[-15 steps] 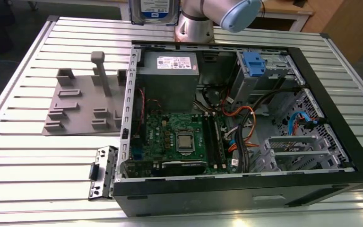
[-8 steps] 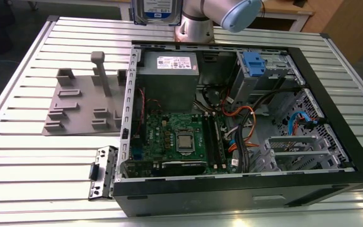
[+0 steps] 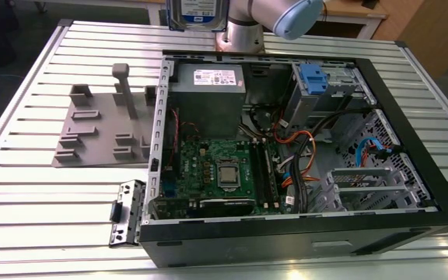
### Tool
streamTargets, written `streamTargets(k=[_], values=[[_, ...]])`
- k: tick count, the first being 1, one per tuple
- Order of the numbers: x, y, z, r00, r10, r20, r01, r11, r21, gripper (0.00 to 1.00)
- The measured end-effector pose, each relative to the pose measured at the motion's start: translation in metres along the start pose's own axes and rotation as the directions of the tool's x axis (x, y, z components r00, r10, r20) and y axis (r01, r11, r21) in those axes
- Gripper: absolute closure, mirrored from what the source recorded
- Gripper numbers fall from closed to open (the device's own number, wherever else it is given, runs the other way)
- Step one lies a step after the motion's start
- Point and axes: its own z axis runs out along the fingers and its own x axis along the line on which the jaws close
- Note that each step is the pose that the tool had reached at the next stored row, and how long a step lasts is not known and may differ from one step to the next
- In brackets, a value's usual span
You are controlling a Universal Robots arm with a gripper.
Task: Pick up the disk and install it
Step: 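Pick up the disk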
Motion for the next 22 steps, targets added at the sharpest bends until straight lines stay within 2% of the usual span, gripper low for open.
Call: streamTargets(k=[15,22], values=[[0.0008,-0.0134,-0.0001,1.0000,0.000,0.0000,0.000,1.0000,-0.0001,0.64],[0.0015,-0.0255,-0.0002,1.0000,0.000,0.0000,0.000,1.0000,-0.0009,0.64]])
